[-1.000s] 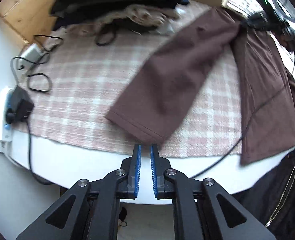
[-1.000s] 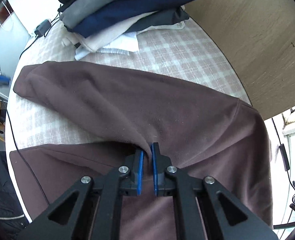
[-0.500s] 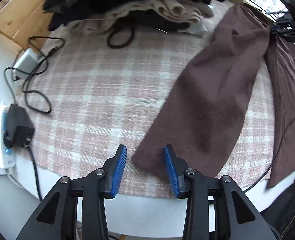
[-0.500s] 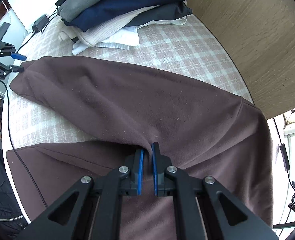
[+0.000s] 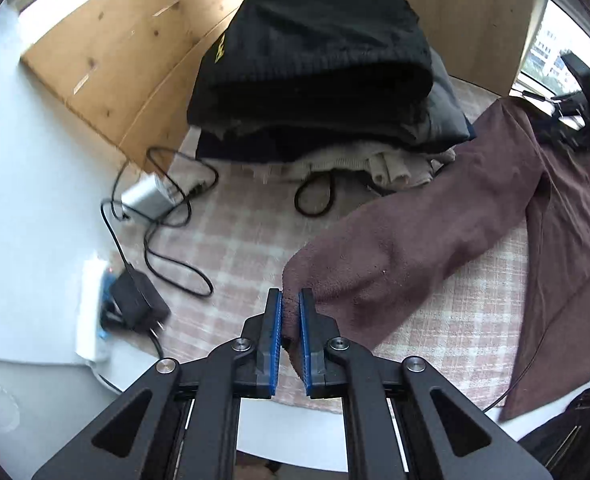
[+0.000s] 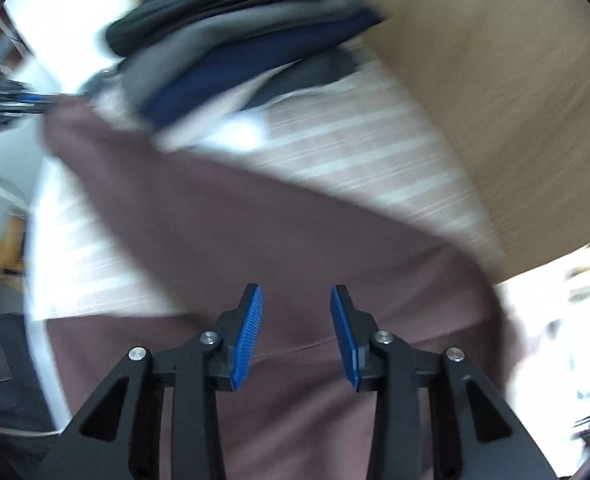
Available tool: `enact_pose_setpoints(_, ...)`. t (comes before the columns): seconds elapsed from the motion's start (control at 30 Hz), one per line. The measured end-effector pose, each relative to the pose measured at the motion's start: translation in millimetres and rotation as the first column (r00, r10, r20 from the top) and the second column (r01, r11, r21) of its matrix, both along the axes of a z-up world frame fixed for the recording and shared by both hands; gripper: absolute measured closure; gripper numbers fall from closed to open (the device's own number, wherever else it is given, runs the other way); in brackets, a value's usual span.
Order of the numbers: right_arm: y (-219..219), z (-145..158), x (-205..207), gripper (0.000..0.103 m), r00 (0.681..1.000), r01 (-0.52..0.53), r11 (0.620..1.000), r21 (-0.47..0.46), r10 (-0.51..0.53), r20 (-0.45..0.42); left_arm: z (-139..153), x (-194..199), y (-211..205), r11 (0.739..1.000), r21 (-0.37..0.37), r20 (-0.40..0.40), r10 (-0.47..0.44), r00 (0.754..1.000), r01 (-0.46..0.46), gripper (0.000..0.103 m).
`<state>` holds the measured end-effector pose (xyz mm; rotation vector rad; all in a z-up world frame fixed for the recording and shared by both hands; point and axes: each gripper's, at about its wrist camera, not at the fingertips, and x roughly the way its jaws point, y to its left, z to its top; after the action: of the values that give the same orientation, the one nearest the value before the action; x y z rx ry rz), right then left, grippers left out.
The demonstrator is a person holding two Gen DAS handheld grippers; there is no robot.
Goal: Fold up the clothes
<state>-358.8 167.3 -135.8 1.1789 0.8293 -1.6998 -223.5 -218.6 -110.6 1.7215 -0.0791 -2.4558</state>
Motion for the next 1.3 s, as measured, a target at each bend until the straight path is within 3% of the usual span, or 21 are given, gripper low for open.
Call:
enact_pose_setpoints(0.07, -15, -10, -15, 0.067, 0.998, -0.027, 0.998, 0.052, 0.029, -0.056, -3, -2, 2, 0.999, -0.029, 0.022, -0.018, 1.0, 0.018, 0.095)
enact_pose_setpoints(0.2, -46, -38, -35, 0.067, 0.984, -0.153, 0.979, 0.135, 0.164, -0.075, -6, -9, 2, 0.999, -0.037, 0.056, -0.031, 0.998, 0.033, 0.095)
enact_pose_setpoints(0.33, -63, -56, -43, 0.065, 0.96, -0.265, 0.95, 0.163, 0.275, -0.045, -12, -12, 2, 0.998, -0.043, 0.08, -0.033, 0.996, 0.037, 0.095)
enact_pose_setpoints(0.47, -67, -57, -48, 0.067, 0.947, -0.32, 0.939, 0.129, 0.32, 0.021, -18, -15, -2, 0.999, -0.033, 0.099, -0.017, 0.995, 0.021, 0.095)
enact_pose_setpoints(0.57, -59, -44, -49, 0.096, 0.96, -0.279, 0.956, 0.088, 0.281, -0.005, -23, -17, -3, 0.999, -0.032, 0.106, -0.005, 0.994, 0.008, 0.095)
enact_pose_setpoints(0.6, -56, -38, -49, 0.097, 0.965, -0.26, 0.963, 0.072, 0.262, -0.019, -23, -18, -3, 0.999, -0.034, 0.105, -0.001, 0.994, 0.005, 0.095)
enact_pose_setpoints(0.67, -50, -27, -49, 0.098, 0.973, -0.223, 0.974, 0.037, 0.225, -0.047, -13, -19, -2, 0.999, -0.043, 0.08, 0.015, 0.997, -0.012, 0.096)
enact_pose_setpoints(0.83, -35, 1, -51, 0.099, 0.987, -0.123, 0.99, -0.064, 0.116, -0.108, 60, -10, 8, 1.0, -0.006, -0.134, 0.012, 0.991, -0.013, 0.096)
enact_pose_setpoints(0.9, -31, 7, -62, 0.099, 0.992, -0.047, 0.989, -0.139, 0.03, -0.126, 69, -10, 16, 1.0, -0.027, -0.148, -0.01, 0.989, 0.006, 0.096)
enact_pose_setpoints(1.1, -50, -27, -72, 0.099, 0.983, 0.039, 0.995, -0.096, -0.055, -0.175, 89, -12, 41, 0.997, -0.002, -0.197, -0.07, 0.978, 0.071, 0.096)
enact_pose_setpoints(1.2, -48, -33, -80, 0.099, 0.987, 0.105, 0.987, -0.12, -0.118, -0.111, 99, -9, 52, 0.994, -0.001, -0.209, -0.105, 0.972, 0.107, 0.096)
enact_pose_setpoints(1.3, -46, -32, -80, 0.099, 0.986, 0.106, 0.99, -0.091, -0.117, -0.122, 99, -8, 60, 0.993, 0.012, -0.199, -0.117, 0.973, 0.121, 0.096)
